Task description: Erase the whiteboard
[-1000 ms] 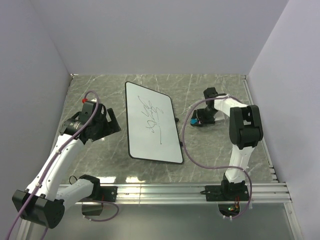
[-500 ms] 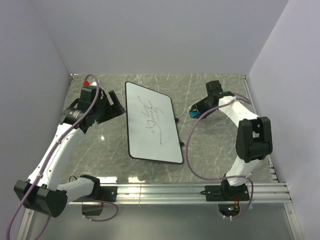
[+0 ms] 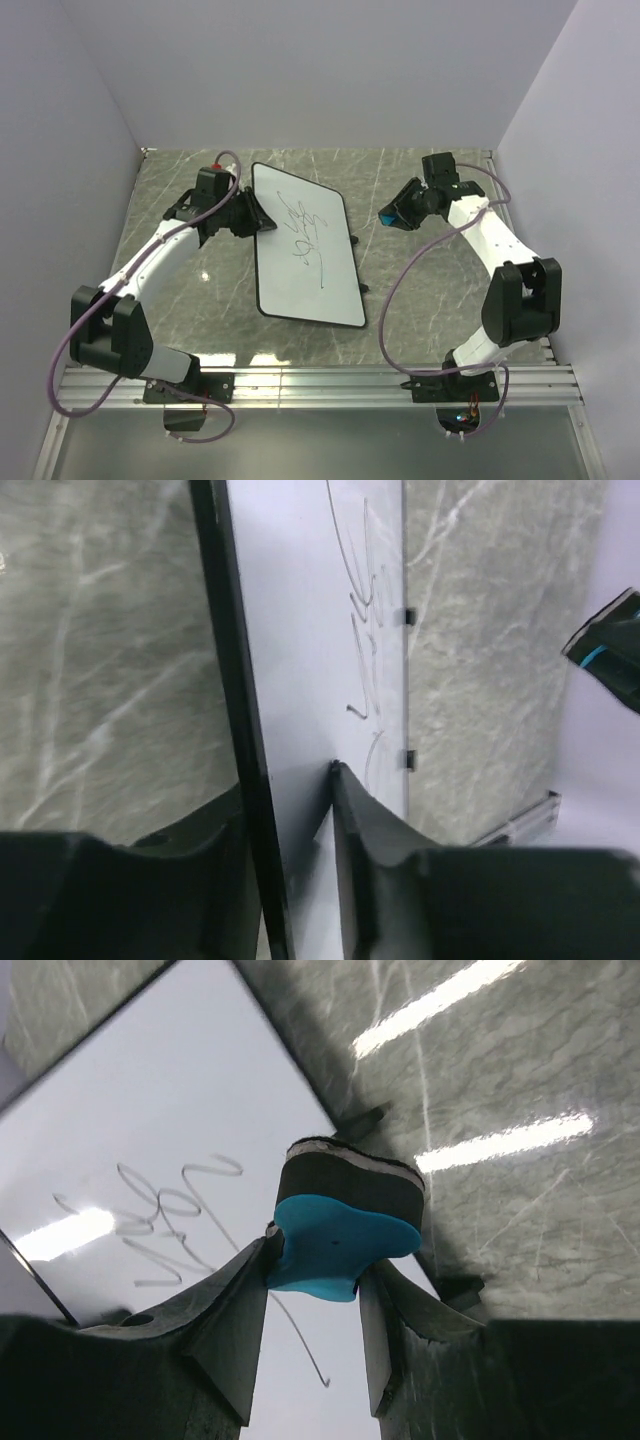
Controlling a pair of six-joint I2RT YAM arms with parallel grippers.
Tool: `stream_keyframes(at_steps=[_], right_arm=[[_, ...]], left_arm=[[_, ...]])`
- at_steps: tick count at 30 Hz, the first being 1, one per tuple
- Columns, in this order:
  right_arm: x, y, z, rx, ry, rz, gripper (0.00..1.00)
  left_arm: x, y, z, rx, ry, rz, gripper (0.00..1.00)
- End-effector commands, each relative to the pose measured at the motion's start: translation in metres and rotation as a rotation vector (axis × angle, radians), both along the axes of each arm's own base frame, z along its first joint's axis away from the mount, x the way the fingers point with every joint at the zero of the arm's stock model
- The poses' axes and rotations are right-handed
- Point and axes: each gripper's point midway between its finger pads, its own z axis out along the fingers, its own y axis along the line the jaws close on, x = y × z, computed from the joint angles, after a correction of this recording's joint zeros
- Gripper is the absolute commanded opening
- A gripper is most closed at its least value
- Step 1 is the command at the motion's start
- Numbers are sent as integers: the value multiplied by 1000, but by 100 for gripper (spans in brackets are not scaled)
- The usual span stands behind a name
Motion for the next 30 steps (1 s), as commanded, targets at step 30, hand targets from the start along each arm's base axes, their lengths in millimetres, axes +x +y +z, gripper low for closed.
stream_keyframes(at_steps=[30], right_arm=[[68, 183, 70, 370, -318, 597, 0]], left_arm=[[15, -87, -89, 210, 186, -477, 0]])
